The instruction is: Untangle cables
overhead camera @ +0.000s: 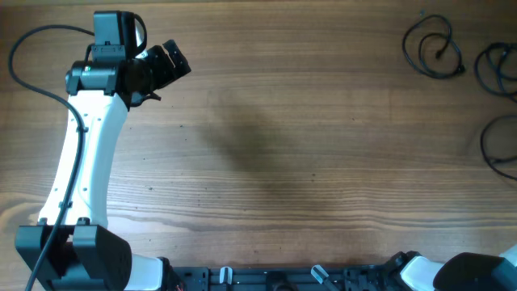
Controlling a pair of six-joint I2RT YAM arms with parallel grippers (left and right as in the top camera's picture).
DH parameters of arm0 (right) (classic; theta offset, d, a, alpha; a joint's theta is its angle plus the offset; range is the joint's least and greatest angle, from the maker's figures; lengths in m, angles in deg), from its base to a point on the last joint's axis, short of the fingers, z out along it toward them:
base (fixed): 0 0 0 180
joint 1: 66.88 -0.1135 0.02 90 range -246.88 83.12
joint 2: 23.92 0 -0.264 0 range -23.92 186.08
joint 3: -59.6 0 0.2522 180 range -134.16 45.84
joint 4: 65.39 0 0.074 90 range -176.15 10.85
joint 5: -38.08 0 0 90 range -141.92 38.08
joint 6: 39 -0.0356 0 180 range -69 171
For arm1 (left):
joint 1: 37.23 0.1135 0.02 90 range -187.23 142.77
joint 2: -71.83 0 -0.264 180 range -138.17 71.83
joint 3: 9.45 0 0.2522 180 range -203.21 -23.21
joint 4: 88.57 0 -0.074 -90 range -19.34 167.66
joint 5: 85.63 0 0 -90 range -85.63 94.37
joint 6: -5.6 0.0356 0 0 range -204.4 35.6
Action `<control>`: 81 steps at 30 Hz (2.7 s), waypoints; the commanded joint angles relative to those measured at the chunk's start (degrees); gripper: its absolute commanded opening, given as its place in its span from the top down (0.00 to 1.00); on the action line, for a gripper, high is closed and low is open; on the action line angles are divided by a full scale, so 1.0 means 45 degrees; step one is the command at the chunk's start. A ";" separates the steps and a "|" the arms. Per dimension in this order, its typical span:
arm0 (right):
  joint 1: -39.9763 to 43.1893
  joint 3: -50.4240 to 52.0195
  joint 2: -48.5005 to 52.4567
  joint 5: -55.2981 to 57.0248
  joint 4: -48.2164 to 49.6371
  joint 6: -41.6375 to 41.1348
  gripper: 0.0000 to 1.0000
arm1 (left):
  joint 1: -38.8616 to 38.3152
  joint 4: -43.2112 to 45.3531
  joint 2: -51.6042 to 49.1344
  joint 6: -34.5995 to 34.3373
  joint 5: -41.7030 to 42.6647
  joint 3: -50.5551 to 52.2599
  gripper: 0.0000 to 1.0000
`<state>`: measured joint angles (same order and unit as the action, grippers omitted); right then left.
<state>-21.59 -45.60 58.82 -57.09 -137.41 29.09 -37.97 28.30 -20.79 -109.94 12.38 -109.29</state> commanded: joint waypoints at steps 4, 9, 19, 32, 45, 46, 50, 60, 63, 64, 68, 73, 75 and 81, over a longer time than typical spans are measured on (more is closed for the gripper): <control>-0.0350 -0.0073 0.2030 -0.1511 0.1064 -0.0126 0.96 | 0.0058 0.0010 -0.0019 0.0257 0.0063 0.0010 0.00; -0.0602 -0.0073 0.4133 -0.2210 0.1957 -0.0131 0.69 | 0.0058 0.0005 -0.0019 0.0257 0.0058 0.0010 0.00; -0.1326 -0.1530 0.3876 -0.3589 -0.0495 0.1234 0.00 | 0.0058 0.0005 -0.0019 0.0257 0.0058 0.0010 0.00; -0.8048 -0.3648 0.0316 -0.3915 -0.5076 0.4090 0.00 | 0.0058 0.0005 -0.0019 0.0253 0.0058 0.0010 0.00; -1.0909 -0.3303 -0.0447 -0.0675 -0.6499 -0.0607 0.00 | 0.0058 0.0005 -0.0019 0.0253 0.0058 0.0010 0.00; -1.1438 -0.3196 -0.0447 -0.0136 -0.6275 -0.0330 0.00 | 0.0058 0.0005 -0.0019 0.0257 0.0058 0.0010 0.00; -1.3799 -0.2220 -0.0889 0.1156 -0.3259 0.2137 0.00 | 0.0058 0.0010 -0.0019 0.0257 0.0058 0.0010 0.00; -1.4814 0.8480 -0.6620 0.1156 0.7893 0.3871 0.00 | 0.0058 0.0010 -0.0019 0.0257 0.0058 0.0010 0.00; -1.4814 1.1701 -0.8937 0.1156 1.0137 0.3866 0.01 | 0.0058 0.0010 -0.0019 0.0257 0.0063 0.0010 0.01; -1.4809 1.2716 -0.9748 0.1161 1.0768 0.3866 0.00 | 0.0058 0.0010 -0.0019 0.0257 0.0058 0.0010 0.00; -1.4630 1.5737 -1.2415 0.1156 1.2424 0.3823 0.00 | 0.0058 0.0005 -0.0019 0.0257 0.0058 0.0010 0.00; -1.4377 1.7889 -1.4659 0.1166 1.3381 0.3832 0.00 | 0.0058 0.0010 -0.0019 0.0257 0.0058 0.0010 0.00; -1.4333 1.8544 -1.5348 0.1263 1.3663 0.3832 0.00 | 0.0058 0.0005 -0.0019 0.0257 0.0063 0.0010 0.00; -1.4333 2.0128 -1.7277 0.1302 1.4348 0.3842 0.00 | 0.0058 0.0010 -0.0019 0.0257 0.0058 0.0010 0.00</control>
<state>-86.44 42.22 -15.50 -52.24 -74.60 45.97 -37.97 28.17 -20.88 -109.94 12.41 -109.29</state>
